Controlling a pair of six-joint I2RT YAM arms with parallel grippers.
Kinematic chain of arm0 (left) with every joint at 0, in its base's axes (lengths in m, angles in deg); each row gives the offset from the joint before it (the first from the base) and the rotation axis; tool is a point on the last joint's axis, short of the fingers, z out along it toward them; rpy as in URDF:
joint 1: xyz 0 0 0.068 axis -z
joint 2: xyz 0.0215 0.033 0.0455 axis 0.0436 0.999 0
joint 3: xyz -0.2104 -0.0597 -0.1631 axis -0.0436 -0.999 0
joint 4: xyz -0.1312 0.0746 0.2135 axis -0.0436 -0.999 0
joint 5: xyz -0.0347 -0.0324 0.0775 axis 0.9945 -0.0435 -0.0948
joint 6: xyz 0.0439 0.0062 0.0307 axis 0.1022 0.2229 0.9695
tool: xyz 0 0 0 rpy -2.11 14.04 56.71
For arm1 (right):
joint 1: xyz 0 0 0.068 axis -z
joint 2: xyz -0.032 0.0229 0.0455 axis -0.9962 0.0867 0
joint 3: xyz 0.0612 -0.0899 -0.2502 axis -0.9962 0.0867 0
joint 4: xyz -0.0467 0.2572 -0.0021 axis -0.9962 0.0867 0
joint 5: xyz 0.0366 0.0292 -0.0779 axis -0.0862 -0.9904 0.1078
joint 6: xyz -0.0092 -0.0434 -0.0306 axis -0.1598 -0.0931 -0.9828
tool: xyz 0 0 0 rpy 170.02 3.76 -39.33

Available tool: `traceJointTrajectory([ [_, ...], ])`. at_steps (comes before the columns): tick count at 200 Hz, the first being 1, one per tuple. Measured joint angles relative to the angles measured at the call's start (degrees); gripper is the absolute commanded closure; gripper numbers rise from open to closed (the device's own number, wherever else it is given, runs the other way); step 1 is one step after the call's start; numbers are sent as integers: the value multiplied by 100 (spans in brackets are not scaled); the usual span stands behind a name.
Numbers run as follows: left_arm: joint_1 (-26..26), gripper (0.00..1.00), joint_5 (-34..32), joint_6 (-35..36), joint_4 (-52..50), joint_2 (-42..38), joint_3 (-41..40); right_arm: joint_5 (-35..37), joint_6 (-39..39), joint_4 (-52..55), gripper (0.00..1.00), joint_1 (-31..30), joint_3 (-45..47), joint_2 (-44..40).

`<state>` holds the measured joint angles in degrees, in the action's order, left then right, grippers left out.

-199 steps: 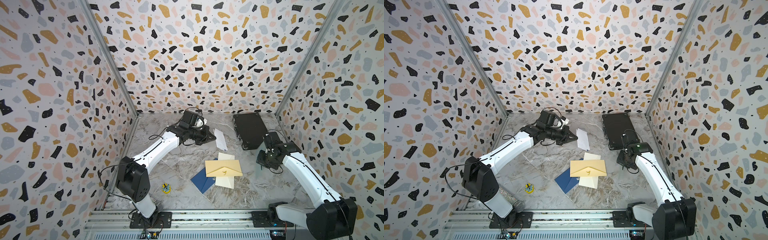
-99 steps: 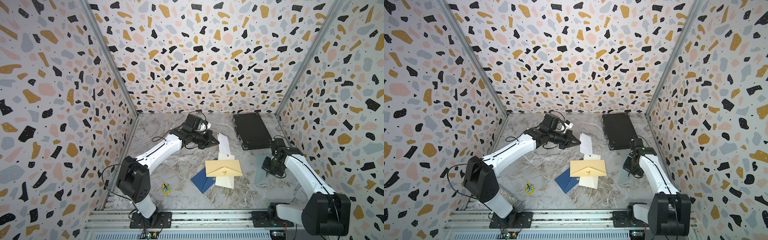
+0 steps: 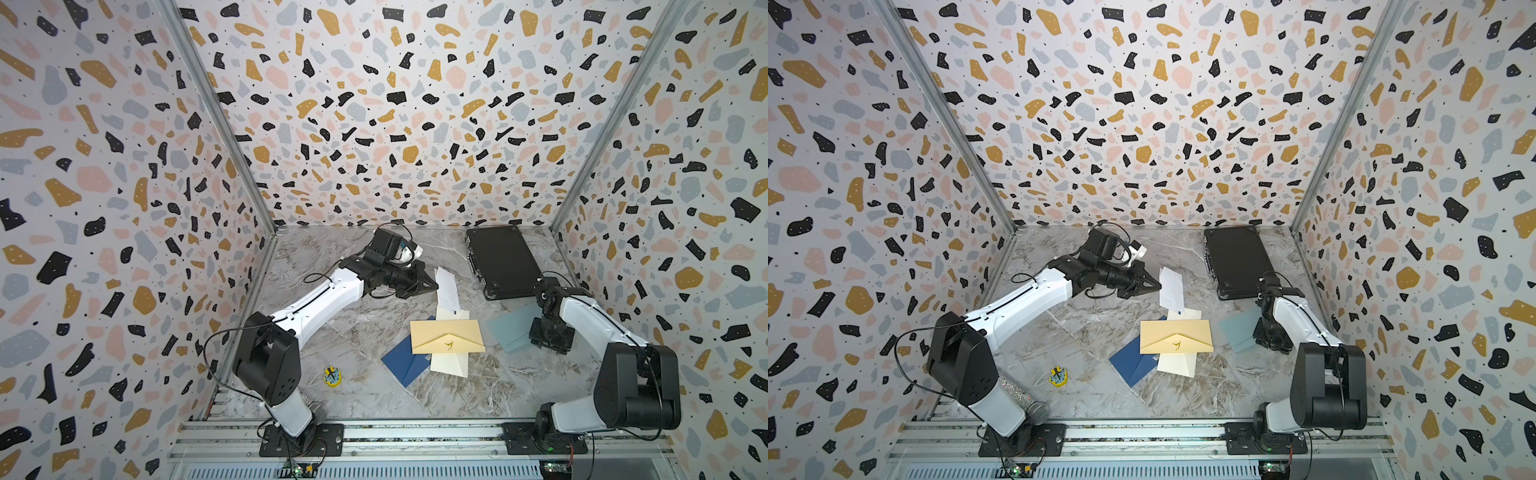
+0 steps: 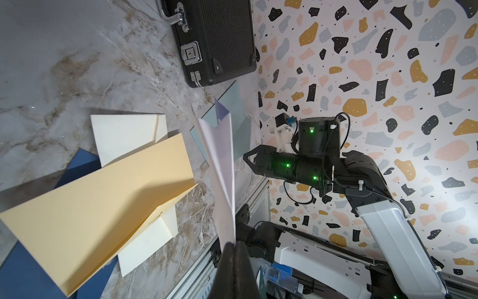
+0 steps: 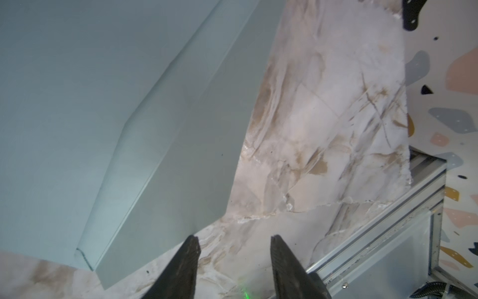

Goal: Take the letter paper out of the envelope
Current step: Place the envelope at the center of the board, then unfold the letter paper.

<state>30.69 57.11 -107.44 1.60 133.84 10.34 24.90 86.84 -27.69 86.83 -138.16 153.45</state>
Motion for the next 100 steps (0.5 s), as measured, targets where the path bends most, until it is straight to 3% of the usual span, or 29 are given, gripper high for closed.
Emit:
traceJointTrajectory([
  [44, -13, 100, 7, -13, -122, 2, 52, -501, 293, 0, 46, -20, -553, -691],
  [62, -57, 100, 74, -151, -122, 7, 160, -1228, 616, -195, 42, -37, -844, -1189],
  [100, -190, 100, 271, -686, 247, 59, 348, -3646, 1860, -1668, 38, -210, -575, -1655],
])
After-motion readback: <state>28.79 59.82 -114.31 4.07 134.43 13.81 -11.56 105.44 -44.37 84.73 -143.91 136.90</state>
